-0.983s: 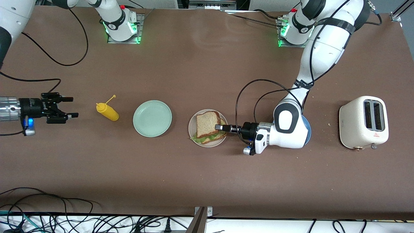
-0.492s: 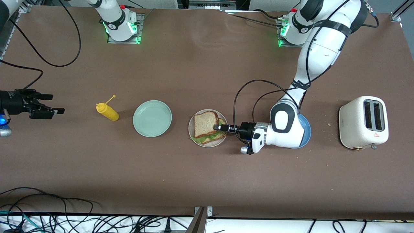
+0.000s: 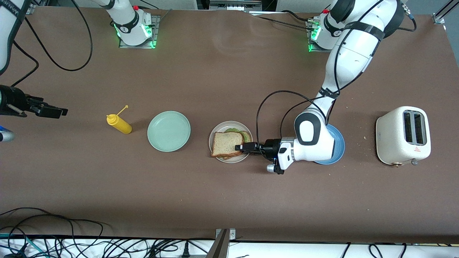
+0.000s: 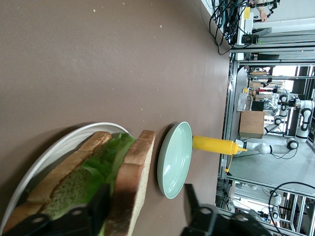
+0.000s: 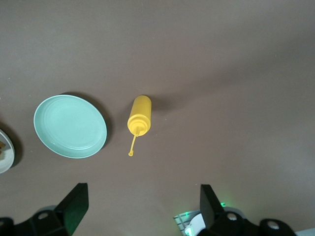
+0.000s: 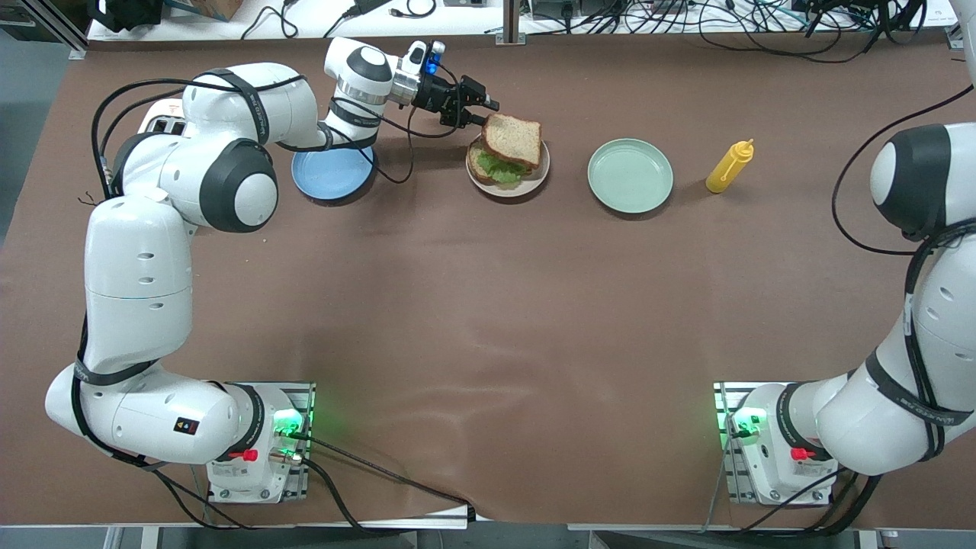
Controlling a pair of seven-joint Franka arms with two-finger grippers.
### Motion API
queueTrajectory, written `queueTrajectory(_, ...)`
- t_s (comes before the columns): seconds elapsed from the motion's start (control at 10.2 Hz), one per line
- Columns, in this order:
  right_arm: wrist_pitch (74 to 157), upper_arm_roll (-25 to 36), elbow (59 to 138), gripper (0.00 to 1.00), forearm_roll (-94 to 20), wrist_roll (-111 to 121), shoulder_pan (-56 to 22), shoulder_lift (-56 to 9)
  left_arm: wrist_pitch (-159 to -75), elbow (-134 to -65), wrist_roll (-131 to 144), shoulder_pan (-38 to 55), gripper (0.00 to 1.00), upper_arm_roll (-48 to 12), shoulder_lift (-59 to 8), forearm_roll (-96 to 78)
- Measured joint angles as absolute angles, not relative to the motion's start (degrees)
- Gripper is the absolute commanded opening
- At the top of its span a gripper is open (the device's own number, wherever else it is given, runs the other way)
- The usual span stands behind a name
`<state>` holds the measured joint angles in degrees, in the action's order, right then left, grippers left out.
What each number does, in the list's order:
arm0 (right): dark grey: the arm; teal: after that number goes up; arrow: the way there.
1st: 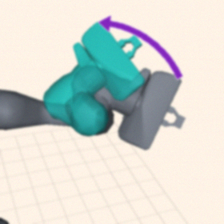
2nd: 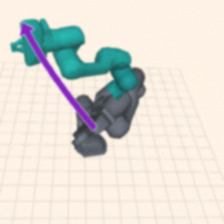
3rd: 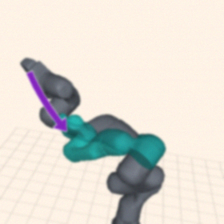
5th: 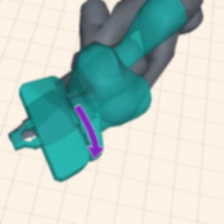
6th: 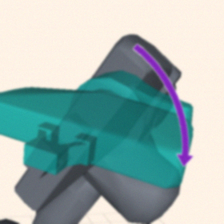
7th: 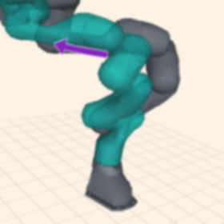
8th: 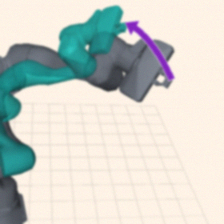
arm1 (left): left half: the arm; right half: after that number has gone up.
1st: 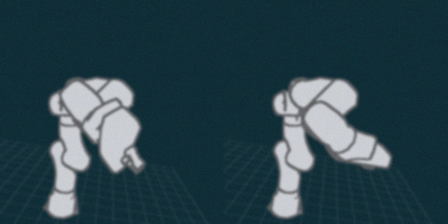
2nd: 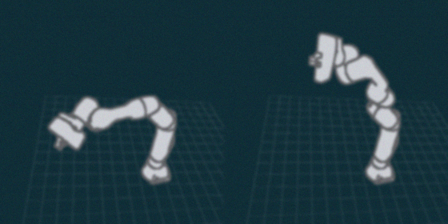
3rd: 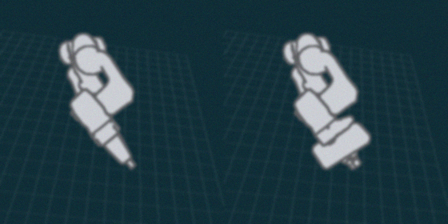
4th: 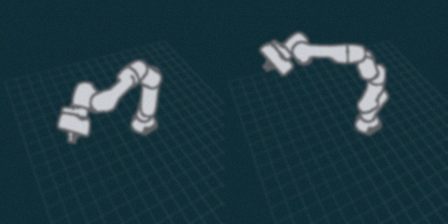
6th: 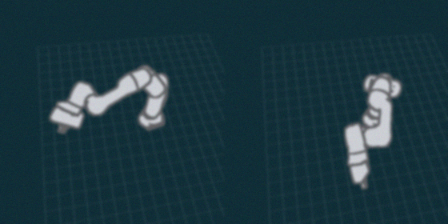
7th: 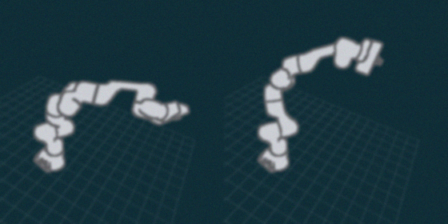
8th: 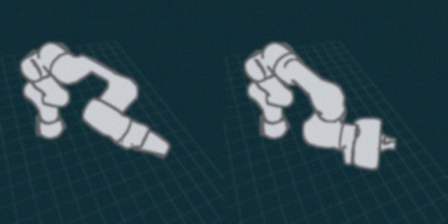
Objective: Make sandwich on beige plate with both arms
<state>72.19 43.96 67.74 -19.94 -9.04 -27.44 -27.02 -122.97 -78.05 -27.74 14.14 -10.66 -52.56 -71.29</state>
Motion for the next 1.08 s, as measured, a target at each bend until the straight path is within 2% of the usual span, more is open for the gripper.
queueTrajectory(0.69, 77.2, 44.3, 66.4, 1.0, -13.8, -7.5, -29.0, -22.8, -121.0, -78.8, -27.7, 11.0, 1.0, -10.0, -52.7, -70.5)
queueTrajectory(1.08, 77.4, 44.3, 64.9, 1.0, -13.1, -7.5, -31.5, -22.0, -120.6, -78.1, -20.5, 7.9, 1.0, -9.9, -50.7, -61.3)
